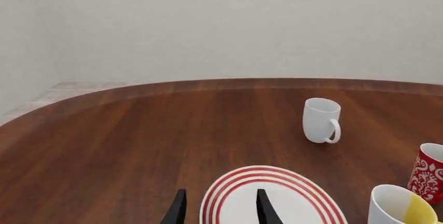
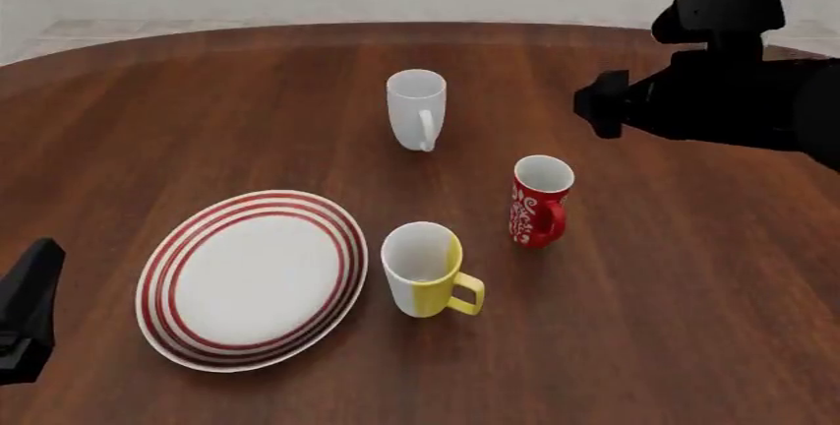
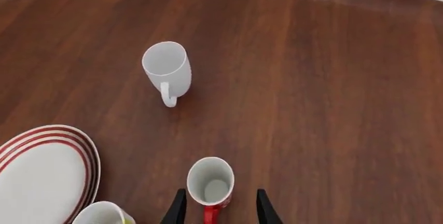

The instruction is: Pick up the red mug and put it on the plate

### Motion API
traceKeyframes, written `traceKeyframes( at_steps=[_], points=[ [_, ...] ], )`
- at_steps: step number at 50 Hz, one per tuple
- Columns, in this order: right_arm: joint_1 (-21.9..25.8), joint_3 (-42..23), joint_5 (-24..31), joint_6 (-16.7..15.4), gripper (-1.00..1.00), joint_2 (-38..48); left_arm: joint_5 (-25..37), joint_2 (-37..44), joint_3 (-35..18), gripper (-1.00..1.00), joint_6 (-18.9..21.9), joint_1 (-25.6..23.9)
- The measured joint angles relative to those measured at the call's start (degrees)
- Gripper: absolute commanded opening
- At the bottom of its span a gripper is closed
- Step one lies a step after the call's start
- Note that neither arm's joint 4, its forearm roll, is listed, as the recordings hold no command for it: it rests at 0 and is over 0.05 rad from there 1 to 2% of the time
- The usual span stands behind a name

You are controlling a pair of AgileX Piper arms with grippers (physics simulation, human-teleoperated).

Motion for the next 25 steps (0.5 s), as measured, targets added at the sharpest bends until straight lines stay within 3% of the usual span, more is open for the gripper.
traceKeyframes(
  at_steps=[25],
  points=[
    [0.2,3.4,-3.1,1.7,1.0,2.6,-0.1,0.0,0.0,1.0,-0.3,0.1]
  ],
)
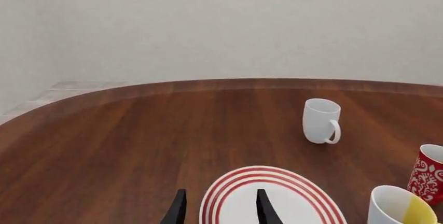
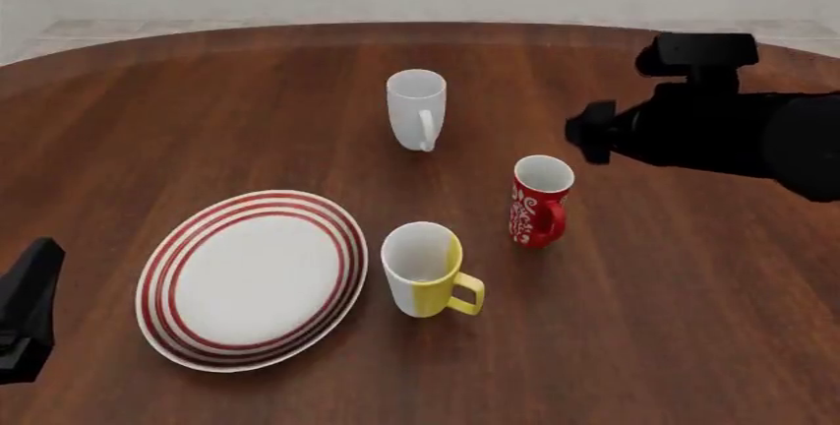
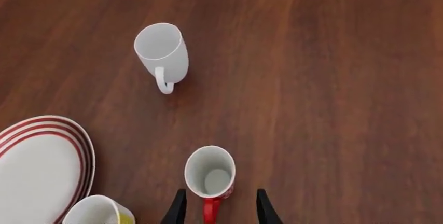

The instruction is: Pick up the red mug and put it on the plate

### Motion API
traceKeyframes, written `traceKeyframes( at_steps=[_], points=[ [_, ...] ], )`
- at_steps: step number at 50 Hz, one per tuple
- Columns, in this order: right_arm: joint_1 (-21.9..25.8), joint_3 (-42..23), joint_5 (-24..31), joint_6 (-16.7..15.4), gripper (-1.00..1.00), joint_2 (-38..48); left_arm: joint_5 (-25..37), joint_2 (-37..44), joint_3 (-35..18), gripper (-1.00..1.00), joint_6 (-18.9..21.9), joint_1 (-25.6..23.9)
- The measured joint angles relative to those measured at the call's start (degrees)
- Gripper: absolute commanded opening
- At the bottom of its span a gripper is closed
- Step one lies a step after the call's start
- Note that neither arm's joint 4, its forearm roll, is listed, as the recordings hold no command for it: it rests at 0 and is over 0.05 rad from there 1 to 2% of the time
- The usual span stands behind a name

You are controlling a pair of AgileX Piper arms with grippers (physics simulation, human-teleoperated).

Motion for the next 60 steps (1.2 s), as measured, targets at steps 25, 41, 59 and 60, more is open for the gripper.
traceKeyframes(
  at_steps=[25,41,59,60],
  points=[
    [0.2,2.6,-2.8,1.1,1.0,2.9,0.1,0.0,-0.1,1.0,-0.3,0.0],
    [0.3,3.4,-4.5,1.6,1.0,4.8,0.0,0.1,-0.1,1.0,-0.3,0.0],
    [0.9,3.6,-6.1,2.0,1.0,6.7,-0.1,0.1,0.0,1.0,-0.5,0.1],
    [0.9,3.7,-6.2,2.1,1.0,6.9,-0.1,0.1,0.0,1.0,-0.5,0.1]
  ],
)
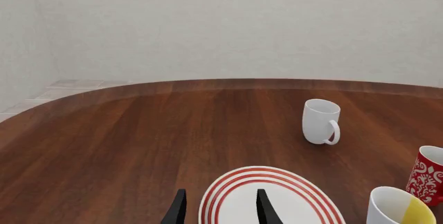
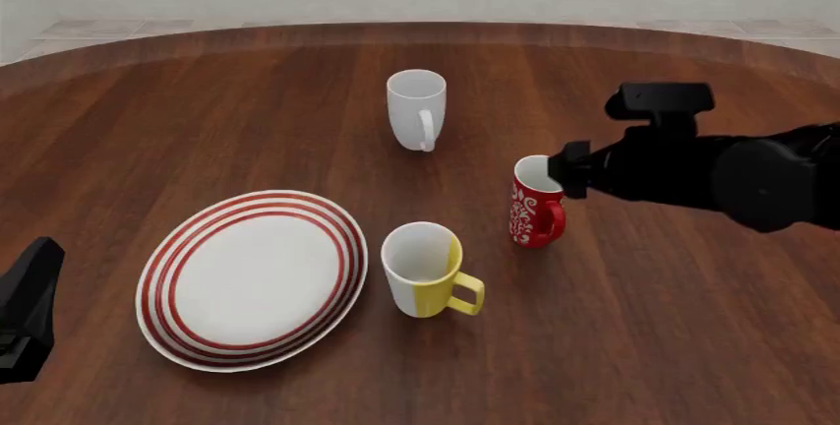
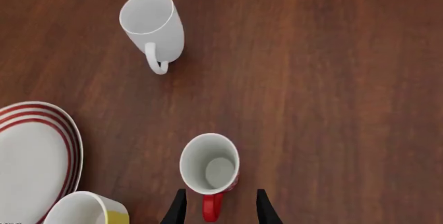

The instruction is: Pick up the red mug and put it on the plate

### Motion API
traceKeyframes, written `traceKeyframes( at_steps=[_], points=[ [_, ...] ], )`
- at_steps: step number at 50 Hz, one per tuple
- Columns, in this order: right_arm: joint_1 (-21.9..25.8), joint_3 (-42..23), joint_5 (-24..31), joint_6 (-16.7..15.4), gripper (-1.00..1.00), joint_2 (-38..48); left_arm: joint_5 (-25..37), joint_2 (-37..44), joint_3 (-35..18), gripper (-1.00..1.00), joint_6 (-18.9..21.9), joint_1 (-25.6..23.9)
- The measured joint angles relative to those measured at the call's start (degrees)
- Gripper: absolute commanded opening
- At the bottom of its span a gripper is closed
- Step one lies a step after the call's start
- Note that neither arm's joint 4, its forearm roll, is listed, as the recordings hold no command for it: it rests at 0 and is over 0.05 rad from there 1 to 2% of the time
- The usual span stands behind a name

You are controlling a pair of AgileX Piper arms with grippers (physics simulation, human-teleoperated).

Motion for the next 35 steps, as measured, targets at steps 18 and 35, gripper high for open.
traceKeyframes(
  at_steps=[18,35],
  points=[
    [0.3,1.3,-1.4,0.9,1.0,1.5,-0.1,0.1,0.1,1.0,-0.2,0.0],
    [0.6,1.7,-2.5,1.1,1.0,3.2,-0.2,0.1,0.1,1.0,-0.4,0.0]
  ],
)
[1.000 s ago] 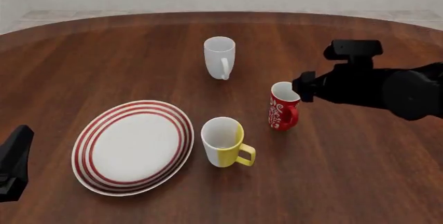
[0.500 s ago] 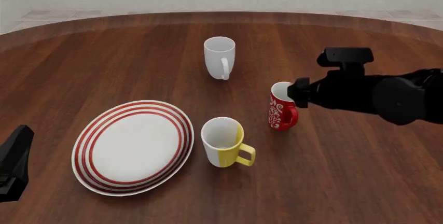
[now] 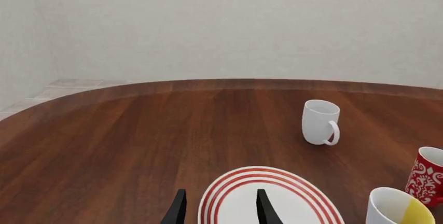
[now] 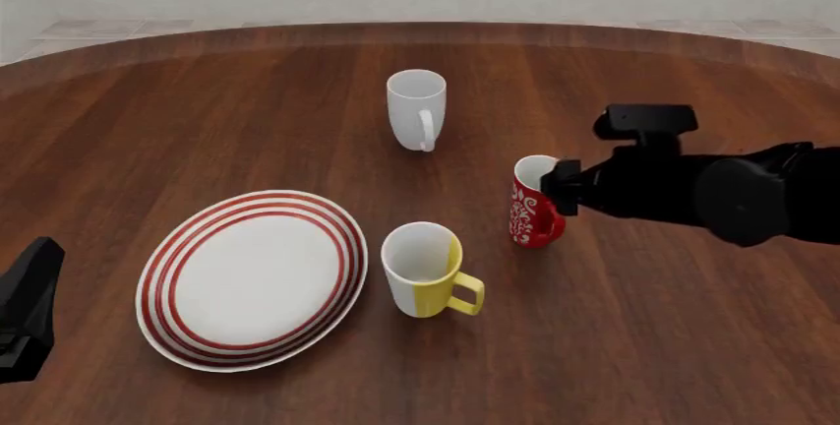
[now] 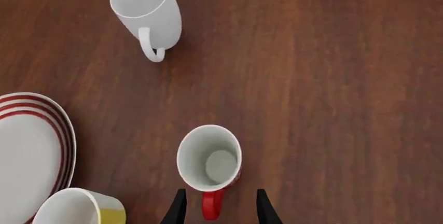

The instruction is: Pick up the red mug and put it on the plate

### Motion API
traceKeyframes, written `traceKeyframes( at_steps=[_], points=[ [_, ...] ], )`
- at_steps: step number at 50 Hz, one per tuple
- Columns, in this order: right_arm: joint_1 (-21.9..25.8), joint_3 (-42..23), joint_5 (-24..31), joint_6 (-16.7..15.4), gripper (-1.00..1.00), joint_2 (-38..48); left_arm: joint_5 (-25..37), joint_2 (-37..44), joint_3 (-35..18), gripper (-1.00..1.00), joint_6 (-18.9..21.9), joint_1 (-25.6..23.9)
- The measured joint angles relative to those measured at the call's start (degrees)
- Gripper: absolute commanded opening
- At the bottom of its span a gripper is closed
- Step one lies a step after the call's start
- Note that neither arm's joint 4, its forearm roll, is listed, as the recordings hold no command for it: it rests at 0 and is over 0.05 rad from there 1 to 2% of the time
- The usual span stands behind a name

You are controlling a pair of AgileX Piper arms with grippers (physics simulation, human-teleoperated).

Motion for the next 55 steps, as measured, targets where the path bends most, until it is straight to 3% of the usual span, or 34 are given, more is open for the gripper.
traceKeyframes(
  at_steps=[55],
  points=[
    [2.2,0.8,-2.7,2.3,1.0,4.5,0.2,-0.2,-0.1,1.0,-0.6,0.0]
  ],
)
